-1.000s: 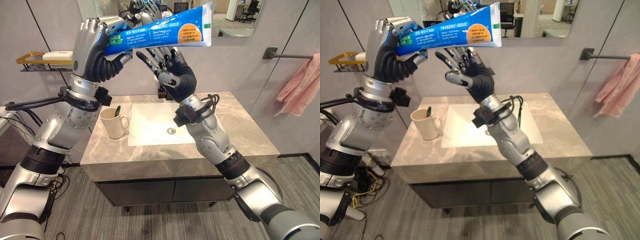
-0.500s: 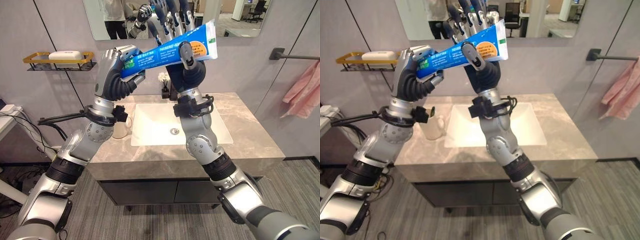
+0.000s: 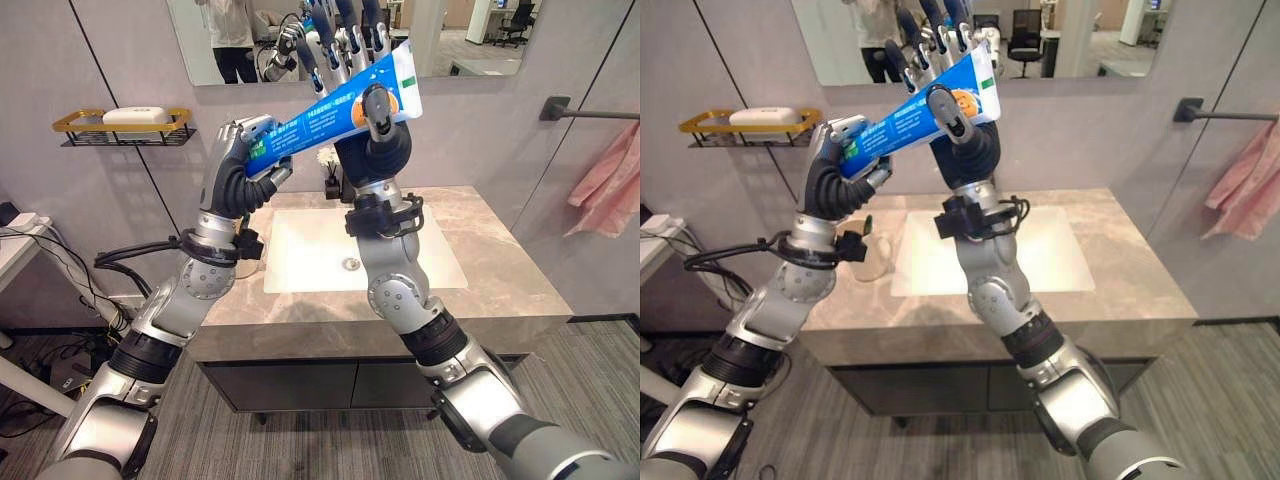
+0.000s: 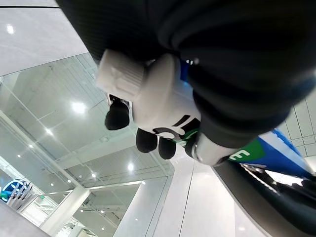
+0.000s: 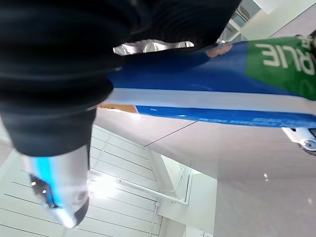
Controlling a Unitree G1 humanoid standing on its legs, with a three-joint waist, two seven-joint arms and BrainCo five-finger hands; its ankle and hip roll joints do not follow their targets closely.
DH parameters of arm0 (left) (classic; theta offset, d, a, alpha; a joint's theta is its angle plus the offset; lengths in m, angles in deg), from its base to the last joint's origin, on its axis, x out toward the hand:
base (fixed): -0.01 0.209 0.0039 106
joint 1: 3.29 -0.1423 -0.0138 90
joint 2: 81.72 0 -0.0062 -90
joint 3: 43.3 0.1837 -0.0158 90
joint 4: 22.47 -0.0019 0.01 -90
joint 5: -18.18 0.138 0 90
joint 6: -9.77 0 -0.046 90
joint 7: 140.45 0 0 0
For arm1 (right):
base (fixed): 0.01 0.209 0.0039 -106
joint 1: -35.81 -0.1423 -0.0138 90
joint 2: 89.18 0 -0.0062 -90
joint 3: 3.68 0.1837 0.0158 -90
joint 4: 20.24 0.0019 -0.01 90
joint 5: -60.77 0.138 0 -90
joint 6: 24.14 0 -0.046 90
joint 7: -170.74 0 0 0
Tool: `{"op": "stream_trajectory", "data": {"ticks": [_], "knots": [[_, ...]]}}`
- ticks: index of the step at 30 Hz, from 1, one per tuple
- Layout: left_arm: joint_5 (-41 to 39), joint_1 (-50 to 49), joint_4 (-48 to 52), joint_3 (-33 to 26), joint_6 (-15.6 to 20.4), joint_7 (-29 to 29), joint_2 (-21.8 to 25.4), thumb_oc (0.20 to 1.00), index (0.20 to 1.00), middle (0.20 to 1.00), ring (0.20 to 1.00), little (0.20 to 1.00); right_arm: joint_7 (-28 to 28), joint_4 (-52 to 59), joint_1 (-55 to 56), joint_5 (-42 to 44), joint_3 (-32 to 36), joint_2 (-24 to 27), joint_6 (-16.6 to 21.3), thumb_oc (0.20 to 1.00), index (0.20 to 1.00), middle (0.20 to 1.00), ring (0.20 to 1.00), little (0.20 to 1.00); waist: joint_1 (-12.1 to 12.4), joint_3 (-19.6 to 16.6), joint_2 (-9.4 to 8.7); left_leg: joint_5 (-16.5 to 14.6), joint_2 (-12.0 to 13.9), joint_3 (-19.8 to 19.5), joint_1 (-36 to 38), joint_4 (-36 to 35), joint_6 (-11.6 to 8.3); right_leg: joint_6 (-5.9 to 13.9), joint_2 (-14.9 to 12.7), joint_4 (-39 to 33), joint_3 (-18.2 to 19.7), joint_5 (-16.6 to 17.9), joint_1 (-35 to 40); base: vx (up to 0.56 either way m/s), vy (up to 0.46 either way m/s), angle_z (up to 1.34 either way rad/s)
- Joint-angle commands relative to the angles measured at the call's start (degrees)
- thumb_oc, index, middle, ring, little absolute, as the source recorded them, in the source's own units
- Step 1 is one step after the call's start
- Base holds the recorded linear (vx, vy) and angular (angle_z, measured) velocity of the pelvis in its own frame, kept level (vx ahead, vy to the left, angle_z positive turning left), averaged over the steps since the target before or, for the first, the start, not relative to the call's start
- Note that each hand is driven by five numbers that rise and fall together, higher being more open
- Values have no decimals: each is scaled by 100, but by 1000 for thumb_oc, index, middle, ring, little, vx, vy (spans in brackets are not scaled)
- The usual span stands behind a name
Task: Put brush and paste in cup on sink, flatten towel.
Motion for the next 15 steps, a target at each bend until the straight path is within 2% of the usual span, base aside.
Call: {"op": "stream_trajectory", "data": {"ticks": [1,15], "knots": [[-200,479,170,25,149,54,282,200,200,200,200,200,-30,37,-354,43,172,-314,214,200,200,200,200,200,29,-185,-457,83,202,-95,-69,17,-117,532,-920,38,156,148,203,0,0,0],[-300,480,392,7,151,132,95,200,200,200,200,200,-287,78,-338,-137,268,-414,340,200,200,200,200,200,18,-172,-451,92,225,-148,-71,17,-123,513,-895,44,154,135,241,-4,-3,1]]}}
